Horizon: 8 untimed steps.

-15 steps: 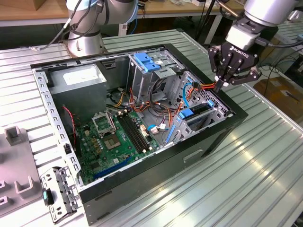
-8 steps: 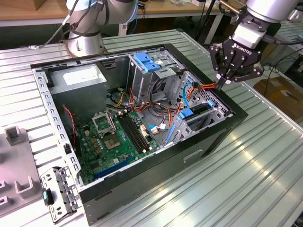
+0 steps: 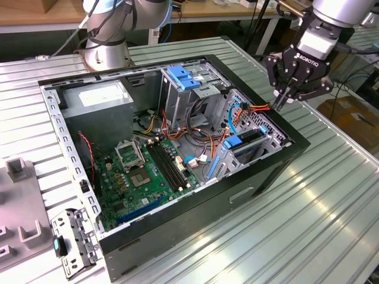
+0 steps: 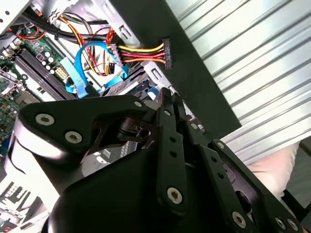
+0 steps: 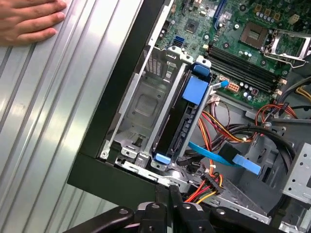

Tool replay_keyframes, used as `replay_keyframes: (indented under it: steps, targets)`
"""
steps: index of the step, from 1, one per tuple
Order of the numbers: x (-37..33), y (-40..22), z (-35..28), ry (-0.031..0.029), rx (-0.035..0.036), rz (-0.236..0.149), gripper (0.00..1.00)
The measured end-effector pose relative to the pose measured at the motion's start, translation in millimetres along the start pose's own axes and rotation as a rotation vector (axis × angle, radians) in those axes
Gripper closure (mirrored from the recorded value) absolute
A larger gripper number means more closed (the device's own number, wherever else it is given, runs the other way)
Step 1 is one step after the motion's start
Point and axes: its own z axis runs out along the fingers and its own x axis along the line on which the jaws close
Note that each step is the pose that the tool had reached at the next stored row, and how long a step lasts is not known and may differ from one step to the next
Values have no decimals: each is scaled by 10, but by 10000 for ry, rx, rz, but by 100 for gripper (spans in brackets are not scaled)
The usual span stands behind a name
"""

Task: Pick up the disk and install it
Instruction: 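Insert the first disk wire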

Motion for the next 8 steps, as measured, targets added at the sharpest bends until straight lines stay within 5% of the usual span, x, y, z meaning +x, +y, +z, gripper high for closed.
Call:
replay_keyframes:
  steps: [6, 8]
  targets:
    - [-26, -147, 32, -1, 2, -174, 75]
    - [-30, -149, 40, -2, 9, -643, 75]
